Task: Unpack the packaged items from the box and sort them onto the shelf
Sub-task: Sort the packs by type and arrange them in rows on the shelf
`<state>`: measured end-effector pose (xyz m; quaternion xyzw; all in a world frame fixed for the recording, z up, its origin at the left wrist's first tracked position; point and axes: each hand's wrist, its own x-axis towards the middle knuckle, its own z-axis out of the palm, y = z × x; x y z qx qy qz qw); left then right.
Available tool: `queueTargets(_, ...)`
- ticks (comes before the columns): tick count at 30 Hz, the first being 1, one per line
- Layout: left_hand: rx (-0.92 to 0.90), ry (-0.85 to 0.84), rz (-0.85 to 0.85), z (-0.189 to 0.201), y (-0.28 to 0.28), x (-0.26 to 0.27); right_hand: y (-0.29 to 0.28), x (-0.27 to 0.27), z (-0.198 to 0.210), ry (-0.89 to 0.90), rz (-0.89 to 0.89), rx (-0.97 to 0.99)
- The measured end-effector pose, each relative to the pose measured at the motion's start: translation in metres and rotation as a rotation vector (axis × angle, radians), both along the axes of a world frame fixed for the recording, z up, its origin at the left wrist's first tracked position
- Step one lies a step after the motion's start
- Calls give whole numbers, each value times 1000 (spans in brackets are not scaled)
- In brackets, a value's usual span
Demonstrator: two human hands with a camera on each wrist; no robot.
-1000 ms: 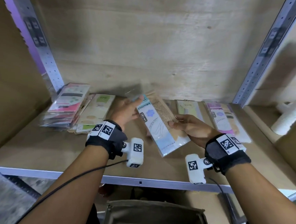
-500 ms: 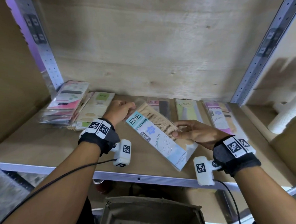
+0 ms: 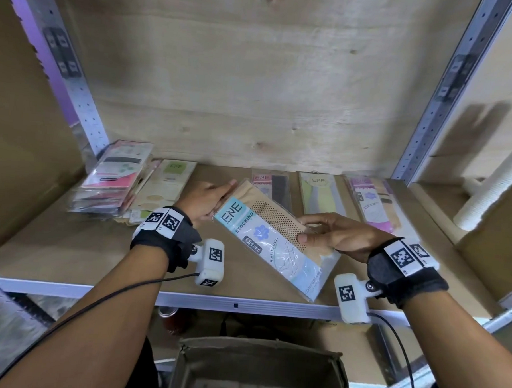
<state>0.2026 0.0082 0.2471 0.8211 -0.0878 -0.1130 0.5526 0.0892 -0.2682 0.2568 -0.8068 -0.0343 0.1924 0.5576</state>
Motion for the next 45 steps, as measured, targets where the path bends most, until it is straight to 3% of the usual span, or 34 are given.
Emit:
queueTargets(3,-149,77,-34,0,0,-2,-1,1,0,2,-3,-10)
queueTargets(9,-411,228,233,-1,-3,-1,-3,5,2,-27,-83,62)
queueTargets(11,-444,242,200,-3,-3,-2,-3,7,2,-53,-154,121)
queueTargets(15,-314,291,-29,-8,-12,-7,4,11,2,-28,-305,309)
queueTargets(19,-199,344,-278,-13,-24,-16,20,19,-1,-29,-410,316)
queueTargets(22,-187,335,-325,-14,-26,-19,32,26,-3,-27,-452,308)
queueTargets(29,-142,197,-136,-11,-14,-12,60,49,-5,-26,-496,261)
queueTargets(37,-21,69,56,-13,20,5,94,76,-7,-43,-423,104)
queueTargets(45,199,-20,217,-13,50,12,122,92,-15,-33,-354,-71)
